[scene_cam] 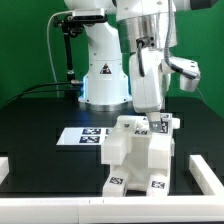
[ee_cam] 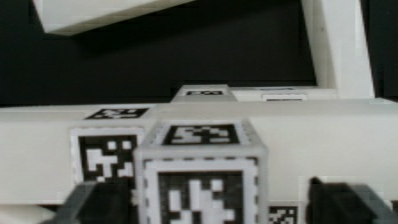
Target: Assemble chair
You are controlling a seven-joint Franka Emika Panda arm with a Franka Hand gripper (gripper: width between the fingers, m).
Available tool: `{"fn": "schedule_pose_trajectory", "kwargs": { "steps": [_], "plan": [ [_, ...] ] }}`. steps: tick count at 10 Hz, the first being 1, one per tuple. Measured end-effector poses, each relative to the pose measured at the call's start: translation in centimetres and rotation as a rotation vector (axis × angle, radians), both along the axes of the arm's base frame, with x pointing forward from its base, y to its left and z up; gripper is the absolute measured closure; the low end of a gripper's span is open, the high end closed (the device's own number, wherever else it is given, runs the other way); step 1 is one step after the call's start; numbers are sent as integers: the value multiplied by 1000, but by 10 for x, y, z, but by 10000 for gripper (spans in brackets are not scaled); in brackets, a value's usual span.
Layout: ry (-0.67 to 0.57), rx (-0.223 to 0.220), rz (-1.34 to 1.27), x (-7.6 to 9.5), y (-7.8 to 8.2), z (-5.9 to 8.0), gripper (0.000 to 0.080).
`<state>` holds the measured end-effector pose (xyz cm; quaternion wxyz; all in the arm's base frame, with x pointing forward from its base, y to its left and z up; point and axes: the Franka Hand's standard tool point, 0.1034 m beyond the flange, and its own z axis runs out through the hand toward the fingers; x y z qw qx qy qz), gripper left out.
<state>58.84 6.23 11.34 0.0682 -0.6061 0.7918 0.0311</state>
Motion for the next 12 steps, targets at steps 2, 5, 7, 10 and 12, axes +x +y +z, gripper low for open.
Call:
{"fn": "schedule_pose_trajectory", "kwargs": {
  "steps": [2, 5, 7, 10, 12],
  "plan": [
    [1, 0, 4, 0, 0, -1, 210],
    [-11, 10, 40, 1, 5, 12, 151],
    [-48, 33, 67, -4, 19, 50, 151],
    [-37, 30, 95, -6, 27, 49, 151],
    [-36, 29, 98, -7, 27, 48, 151]
  ]
}}
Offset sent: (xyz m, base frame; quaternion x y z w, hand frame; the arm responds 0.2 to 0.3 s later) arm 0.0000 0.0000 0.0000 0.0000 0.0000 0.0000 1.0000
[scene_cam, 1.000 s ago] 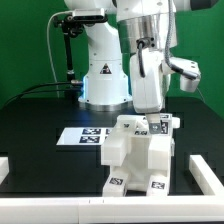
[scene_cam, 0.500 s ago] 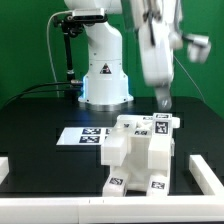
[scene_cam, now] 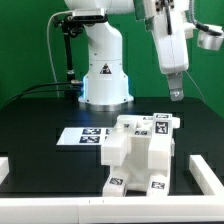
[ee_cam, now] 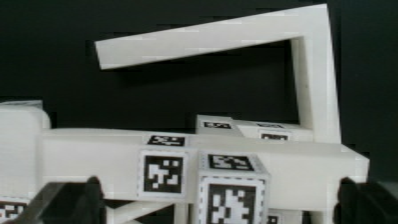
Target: Assemble chair
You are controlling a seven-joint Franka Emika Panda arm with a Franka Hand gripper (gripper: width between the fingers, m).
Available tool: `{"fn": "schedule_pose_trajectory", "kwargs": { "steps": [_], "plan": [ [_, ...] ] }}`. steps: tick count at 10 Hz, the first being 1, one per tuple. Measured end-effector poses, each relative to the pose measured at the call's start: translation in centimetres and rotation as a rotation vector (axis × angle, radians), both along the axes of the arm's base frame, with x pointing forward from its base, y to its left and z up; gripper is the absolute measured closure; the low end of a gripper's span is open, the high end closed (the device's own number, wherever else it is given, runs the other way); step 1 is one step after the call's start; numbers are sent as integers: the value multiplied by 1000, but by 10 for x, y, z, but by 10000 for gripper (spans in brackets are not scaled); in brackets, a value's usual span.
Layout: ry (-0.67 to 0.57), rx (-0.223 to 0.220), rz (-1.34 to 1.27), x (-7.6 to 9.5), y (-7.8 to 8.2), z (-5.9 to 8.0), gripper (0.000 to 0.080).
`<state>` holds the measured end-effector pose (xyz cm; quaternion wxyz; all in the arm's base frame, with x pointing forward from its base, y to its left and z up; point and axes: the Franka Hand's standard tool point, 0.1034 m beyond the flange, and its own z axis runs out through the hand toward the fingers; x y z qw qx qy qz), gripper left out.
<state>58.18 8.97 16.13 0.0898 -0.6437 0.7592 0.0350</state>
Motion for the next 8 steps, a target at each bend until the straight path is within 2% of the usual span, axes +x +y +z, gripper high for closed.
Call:
{"fn": "schedule_pose_trajectory", "kwargs": {
  "steps": [2, 4, 6, 8],
  "plan": [
    [-4, -3, 59, -3, 5, 0, 151],
    [-16, -10, 214, -19, 15, -1, 151],
    [-19, -6, 241, -33, 23, 5, 151],
    [-13, -18, 240, -38, 29, 6, 151]
  ]
}}
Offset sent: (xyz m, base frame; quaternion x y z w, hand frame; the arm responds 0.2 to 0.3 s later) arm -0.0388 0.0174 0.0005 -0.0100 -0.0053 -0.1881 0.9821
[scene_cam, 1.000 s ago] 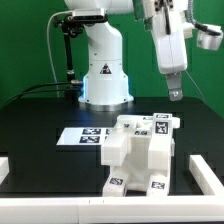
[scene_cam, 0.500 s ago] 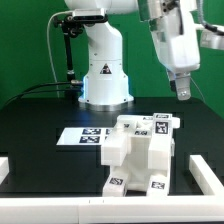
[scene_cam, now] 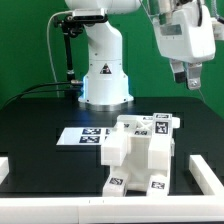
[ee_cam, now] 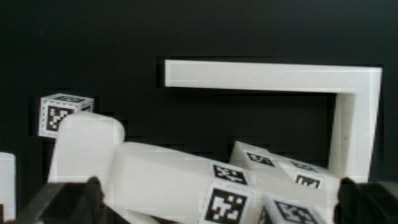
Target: Assemble chair
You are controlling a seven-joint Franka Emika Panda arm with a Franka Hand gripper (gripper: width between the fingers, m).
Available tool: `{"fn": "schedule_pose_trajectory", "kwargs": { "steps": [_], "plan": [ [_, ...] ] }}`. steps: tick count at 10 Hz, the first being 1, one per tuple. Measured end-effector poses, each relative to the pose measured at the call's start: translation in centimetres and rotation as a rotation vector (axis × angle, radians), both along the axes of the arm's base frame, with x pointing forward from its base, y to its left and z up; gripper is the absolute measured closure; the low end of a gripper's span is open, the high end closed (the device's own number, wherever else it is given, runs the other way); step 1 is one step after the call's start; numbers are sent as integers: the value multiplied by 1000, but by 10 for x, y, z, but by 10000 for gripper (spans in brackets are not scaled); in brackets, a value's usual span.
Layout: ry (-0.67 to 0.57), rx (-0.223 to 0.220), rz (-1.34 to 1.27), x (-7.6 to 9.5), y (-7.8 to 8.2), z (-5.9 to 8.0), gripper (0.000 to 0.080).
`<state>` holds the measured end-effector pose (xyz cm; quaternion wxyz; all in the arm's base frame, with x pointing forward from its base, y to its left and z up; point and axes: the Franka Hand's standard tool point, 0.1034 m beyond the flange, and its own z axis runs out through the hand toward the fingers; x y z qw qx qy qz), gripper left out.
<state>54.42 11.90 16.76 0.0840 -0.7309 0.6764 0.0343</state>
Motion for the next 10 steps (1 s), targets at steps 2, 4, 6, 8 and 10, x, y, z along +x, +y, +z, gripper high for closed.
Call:
{"fn": "schedule_pose_trajectory", "kwargs": {
  "steps": [2, 4, 6, 8, 10],
  "plan": [
    [-22, -11, 141, 0, 0, -1, 151],
    [-34, -44, 349, -16, 11, -6, 151],
    [-47, -97, 599, -46, 22, -10, 151],
    [-67, -125, 782, -61, 33, -16, 151],
    [-92, -131, 904, -60, 36, -15, 151]
  ]
}}
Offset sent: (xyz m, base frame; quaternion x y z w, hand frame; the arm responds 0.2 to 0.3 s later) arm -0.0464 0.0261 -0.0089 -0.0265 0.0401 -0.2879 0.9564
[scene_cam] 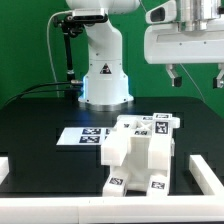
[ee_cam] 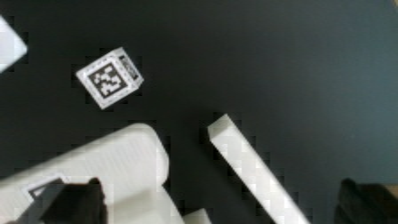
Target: Assemble chair
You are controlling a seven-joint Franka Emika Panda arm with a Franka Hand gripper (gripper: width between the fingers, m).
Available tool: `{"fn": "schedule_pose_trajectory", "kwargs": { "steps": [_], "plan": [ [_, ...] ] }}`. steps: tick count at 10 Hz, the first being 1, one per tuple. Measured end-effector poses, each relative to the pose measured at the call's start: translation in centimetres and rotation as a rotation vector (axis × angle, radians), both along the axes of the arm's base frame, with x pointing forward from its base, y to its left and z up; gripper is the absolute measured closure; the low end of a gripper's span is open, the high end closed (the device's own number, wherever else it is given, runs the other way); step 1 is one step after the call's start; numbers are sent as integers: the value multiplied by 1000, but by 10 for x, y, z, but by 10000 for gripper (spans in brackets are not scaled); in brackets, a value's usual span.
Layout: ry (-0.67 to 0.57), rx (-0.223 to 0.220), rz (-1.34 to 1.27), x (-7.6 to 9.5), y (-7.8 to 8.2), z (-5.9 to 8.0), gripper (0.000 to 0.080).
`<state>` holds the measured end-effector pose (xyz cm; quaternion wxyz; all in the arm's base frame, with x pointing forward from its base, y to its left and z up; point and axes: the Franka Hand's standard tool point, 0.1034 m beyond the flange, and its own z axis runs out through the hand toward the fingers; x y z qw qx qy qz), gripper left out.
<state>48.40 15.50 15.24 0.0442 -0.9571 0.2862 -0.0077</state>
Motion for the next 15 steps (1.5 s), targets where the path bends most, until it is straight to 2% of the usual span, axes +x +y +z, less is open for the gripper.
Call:
{"fn": "schedule_pose_trajectory", "kwargs": {
  "steps": [3, 4, 5, 6, 7, 8, 11, 13, 15],
  "plan": [
    [-19, -11, 199, 0, 0, -2, 151],
    [-49, -34, 304, -12, -4, -17, 151],
    [-22, -47, 344, -36, -16, -37, 151],
    [5, -47, 279, -47, -20, -49, 151],
    [12, -52, 247, -48, -18, -55, 151],
    [-7, -48, 237, -43, -16, -52, 151],
    [-33, -54, 258, -42, -18, -55, 151],
    [-97, -92, 275, -60, -35, -86, 151],
    [-104, -113, 257, -60, -45, -106, 151]
  ]
}}
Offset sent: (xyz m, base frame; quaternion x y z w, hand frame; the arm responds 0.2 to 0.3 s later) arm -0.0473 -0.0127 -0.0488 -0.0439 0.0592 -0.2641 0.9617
